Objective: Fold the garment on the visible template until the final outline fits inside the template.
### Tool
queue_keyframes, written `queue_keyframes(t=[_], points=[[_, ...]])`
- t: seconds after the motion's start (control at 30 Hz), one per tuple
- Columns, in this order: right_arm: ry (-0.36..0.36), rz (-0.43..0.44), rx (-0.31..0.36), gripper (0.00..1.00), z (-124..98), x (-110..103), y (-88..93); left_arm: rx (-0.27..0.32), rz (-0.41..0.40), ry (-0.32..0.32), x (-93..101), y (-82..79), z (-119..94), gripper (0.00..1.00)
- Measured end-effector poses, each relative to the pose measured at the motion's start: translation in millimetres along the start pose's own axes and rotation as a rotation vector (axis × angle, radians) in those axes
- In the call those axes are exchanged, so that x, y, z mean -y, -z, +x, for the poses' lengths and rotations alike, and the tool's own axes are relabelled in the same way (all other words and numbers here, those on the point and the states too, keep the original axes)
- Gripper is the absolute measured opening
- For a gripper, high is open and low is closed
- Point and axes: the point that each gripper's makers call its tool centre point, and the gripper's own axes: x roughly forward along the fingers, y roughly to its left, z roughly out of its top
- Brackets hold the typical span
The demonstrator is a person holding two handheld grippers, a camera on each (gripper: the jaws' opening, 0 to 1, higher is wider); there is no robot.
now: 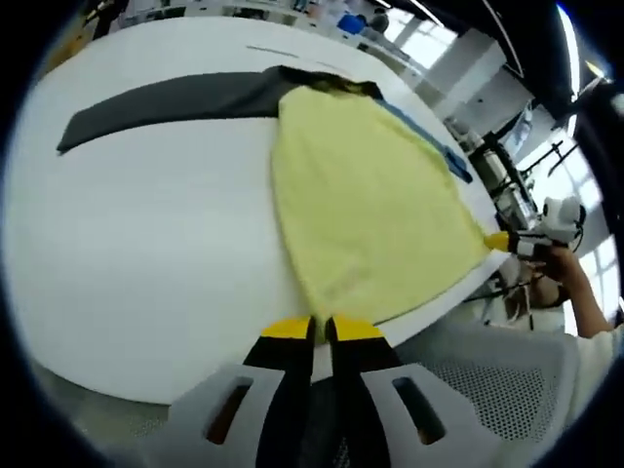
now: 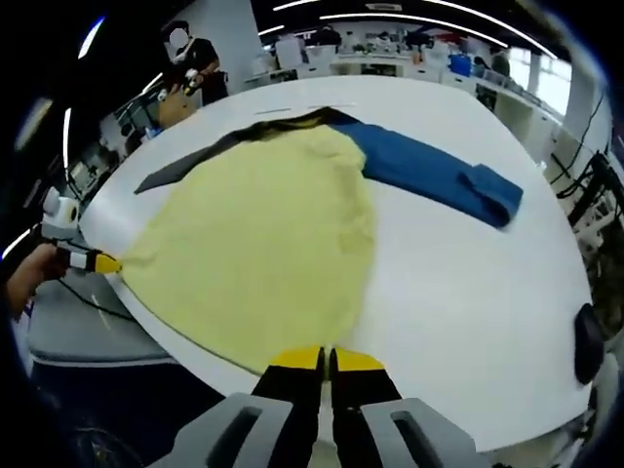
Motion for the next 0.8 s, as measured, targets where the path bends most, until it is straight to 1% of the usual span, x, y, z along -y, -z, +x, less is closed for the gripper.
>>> queue_keyframes(t=[0.03, 0.07, 0.1, 0.13, 0.2, 0.23, 0.27, 0.3, 0.33, 0.4, 0.47, 0.5, 0.53, 0.57, 0.6, 0.67, 0.73, 0.8], points=[[-0.010, -0.007, 0.009, 0.00, -0.4, -1.3, -1.2, 0.025, 0.025, 0.005, 1.4, -4.3, -0.8, 0.14], [-0.014, -0.009, 0.015, 0.03, -0.9, -1.9, -2.3, 0.037, 0.043, 0.005, 1.9, -6.6, -1.4, 0.18], [-0.018, -0.008, 0.032, 0.06, -1.9, -2.5, -5.0, 0.059, 0.102, 0.011, 3.0, -11.8, -2.1, 0.23], [-0.023, -0.016, 0.051, 0.12, -2.6, -3.3, -8.6, 0.078, 0.132, 0.007, 3.1, -15.7, -2.9, 0.25], [-0.044, -0.002, 0.091, 0.19, -4.9, -5.8, -16.0, 0.105, 0.182, 0.008, 5.5, -21.9, -4.5, 0.31], [-0.073, 0.017, 0.111, 0.22, -6.2, -9.0, -20.3, 0.114, 0.214, 0.015, 7.6, -24.8, -5.2, 0.33], [-0.077, 0.023, 0.116, 0.25, -6.7, -9.2, -21.4, 0.121, 0.229, 0.020, 9.3, -26.9, -5.5, 0.34], [-0.079, 0.039, 0.138, 0.28, -8.1, -8.2, -26.0, 0.149, 0.255, 0.028, 12.3, -32.5, -6.1, 0.37], [-0.080, 0.033, 0.150, 0.34, -9.0, -7.4, -28.5, 0.156, 0.264, 0.031, 13.7, -34.4, -6.7, 0.39], [-0.093, 0.023, 0.162, 0.40, -10.9, -8.7, -32.7, 0.175, 0.302, 0.037, 15.5, -40.2, -7.6, 0.45], [-0.105, 0.005, 0.177, 0.47, -12.0, -10.6, -37.9, 0.194, 0.322, 0.050, 17.9, -46.8, -9.8, 0.50], [-0.103, 0.000, 0.183, 0.51, -12.4, -10.4, -39.9, 0.216, 0.337, 0.060, 19.6, -53.0, -11.7, 0.54], [-0.097, -0.008, 0.197, 0.57, -12.7, -9.1, -44.9, 0.224, 0.346, 0.067, 20.9, -56.6, -13.2, 0.57], [-0.100, -0.014, 0.204, 0.60, -13.0, -9.1, -47.9, 0.235, 0.359, 0.073, 22.5, -60.5, -14.8, 0.59], [-0.110, -0.022, 0.212, 0.61, -13.3, -9.6, -52.6, 0.253, 0.363, 0.079, 24.5, -66.6, -17.2, 0.61], [-0.120, -0.031, 0.220, 0.63, -14.0, -10.7, -58.8, 0.268, 0.370, 0.093, 24.5, -74.7, -19.3, 0.64], [-0.134, -0.052, 0.240, 0.67, -14.7, -13.2, -68.5, 0.289, 0.375, 0.112, 26.0, -85.2, -21.5, 0.68], [-0.151, -0.068, 0.254, 0.70, -15.2, -16.0, -77.8, 0.303, 0.393, 0.118, 28.3, -95.1, -23.5, 0.71]])
